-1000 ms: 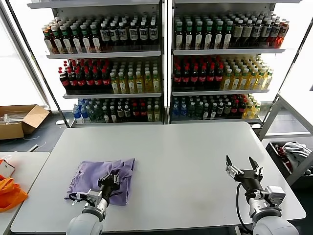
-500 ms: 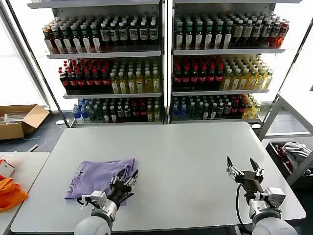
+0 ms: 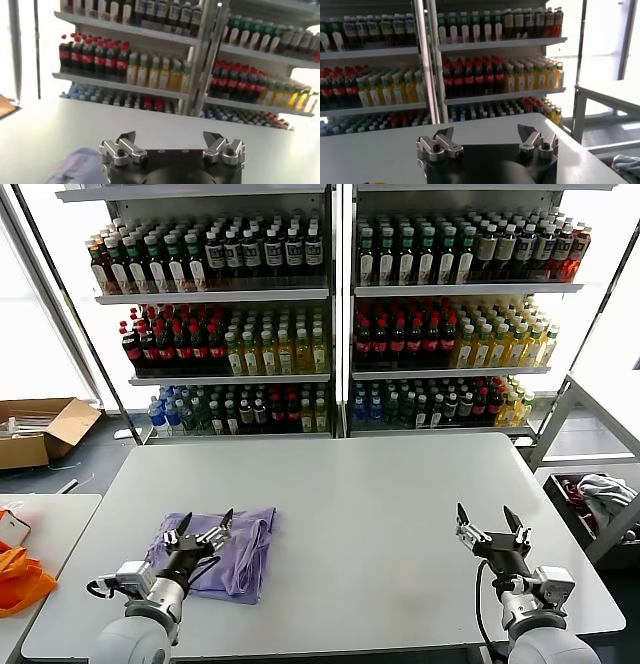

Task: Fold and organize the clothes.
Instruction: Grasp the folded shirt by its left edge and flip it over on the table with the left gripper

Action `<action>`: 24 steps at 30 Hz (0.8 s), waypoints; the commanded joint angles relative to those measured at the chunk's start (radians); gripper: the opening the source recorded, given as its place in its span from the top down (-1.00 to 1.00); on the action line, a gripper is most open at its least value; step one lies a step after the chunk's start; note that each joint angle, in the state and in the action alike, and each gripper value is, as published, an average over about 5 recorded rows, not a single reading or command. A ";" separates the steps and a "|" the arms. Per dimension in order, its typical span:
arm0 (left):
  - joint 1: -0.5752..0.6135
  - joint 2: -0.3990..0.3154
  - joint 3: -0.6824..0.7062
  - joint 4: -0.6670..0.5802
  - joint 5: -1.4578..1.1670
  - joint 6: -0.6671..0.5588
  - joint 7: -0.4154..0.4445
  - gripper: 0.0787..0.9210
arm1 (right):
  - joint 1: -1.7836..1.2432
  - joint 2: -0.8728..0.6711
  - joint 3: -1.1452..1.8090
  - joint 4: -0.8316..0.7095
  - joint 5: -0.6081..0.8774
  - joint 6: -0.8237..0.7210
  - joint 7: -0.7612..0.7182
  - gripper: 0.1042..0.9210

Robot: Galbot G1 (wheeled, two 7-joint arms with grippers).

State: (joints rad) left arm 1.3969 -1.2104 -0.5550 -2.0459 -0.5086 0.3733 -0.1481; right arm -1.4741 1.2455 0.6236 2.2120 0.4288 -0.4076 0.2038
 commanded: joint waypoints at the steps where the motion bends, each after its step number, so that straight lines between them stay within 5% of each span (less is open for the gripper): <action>1: 0.031 0.076 -0.155 0.115 0.231 -0.028 0.002 -0.77 | -0.001 0.001 -0.023 -0.002 -0.007 0.005 0.001 -0.76; 24: -0.022 0.096 -0.091 0.262 -0.036 0.039 0.072 -0.77 | 0.002 0.023 -0.024 0.020 -0.039 -0.028 -0.025 -0.76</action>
State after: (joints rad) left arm 1.3956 -1.1106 -0.6702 -1.8440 -0.4550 0.3992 -0.0910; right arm -1.4789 1.2677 0.5990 2.2199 0.3925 -0.4197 0.1845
